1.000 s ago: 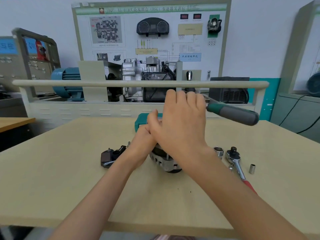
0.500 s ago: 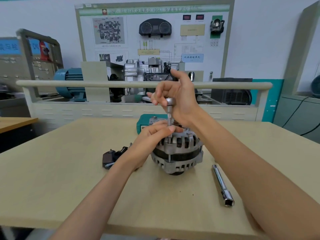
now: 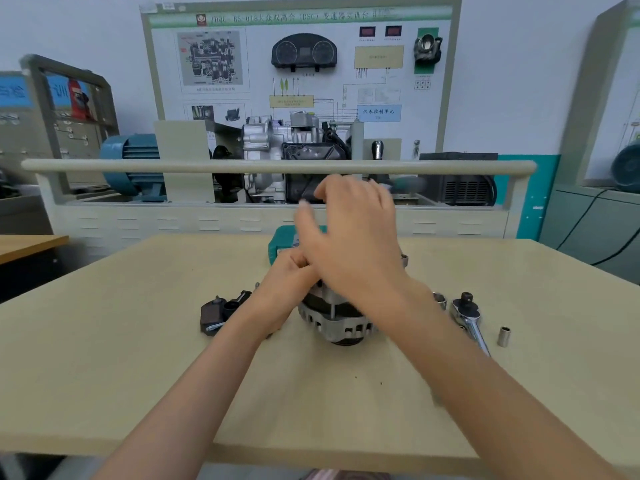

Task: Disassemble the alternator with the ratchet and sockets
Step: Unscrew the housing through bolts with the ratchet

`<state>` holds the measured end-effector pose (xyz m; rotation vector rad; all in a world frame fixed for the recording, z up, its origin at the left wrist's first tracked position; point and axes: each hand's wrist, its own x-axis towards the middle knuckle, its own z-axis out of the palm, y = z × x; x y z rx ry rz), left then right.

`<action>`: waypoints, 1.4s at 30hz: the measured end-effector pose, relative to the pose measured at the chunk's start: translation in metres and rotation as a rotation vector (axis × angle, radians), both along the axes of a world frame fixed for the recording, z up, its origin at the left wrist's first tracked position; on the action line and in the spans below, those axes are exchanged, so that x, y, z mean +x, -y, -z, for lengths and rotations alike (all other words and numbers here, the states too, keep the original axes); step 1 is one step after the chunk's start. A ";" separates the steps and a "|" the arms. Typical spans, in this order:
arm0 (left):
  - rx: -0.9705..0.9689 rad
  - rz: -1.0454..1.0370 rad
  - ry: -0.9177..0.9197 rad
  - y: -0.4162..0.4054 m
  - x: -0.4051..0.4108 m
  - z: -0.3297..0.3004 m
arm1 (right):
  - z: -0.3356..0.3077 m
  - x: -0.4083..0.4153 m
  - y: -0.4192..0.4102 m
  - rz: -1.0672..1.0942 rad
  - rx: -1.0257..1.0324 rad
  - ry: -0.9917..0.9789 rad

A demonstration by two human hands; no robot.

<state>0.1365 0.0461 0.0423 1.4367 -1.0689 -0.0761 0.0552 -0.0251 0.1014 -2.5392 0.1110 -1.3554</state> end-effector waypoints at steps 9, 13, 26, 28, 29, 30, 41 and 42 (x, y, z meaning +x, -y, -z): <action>0.021 0.020 -0.012 0.000 0.003 0.000 | 0.004 0.002 -0.007 0.174 -0.042 0.151; 0.037 0.071 -0.068 0.000 0.004 0.000 | -0.008 0.021 0.011 -0.069 0.042 0.156; 0.034 0.078 -0.056 -0.003 0.005 -0.001 | -0.030 0.037 0.019 -1.037 0.952 0.074; 0.019 0.055 -0.040 -0.002 0.002 -0.001 | -0.019 0.029 0.015 -0.824 0.640 0.221; 0.014 0.034 -0.030 -0.001 0.002 -0.001 | -0.013 0.024 0.012 -0.672 0.461 0.263; 0.009 0.015 -0.024 -0.001 0.001 0.000 | -0.008 0.019 0.008 -0.494 0.282 0.257; -0.039 -0.013 0.024 0.003 -0.005 0.000 | 0.002 -0.012 -0.010 0.364 -0.260 0.003; -0.041 -0.015 0.010 0.004 -0.004 0.001 | 0.002 -0.010 -0.007 0.389 -0.249 -0.010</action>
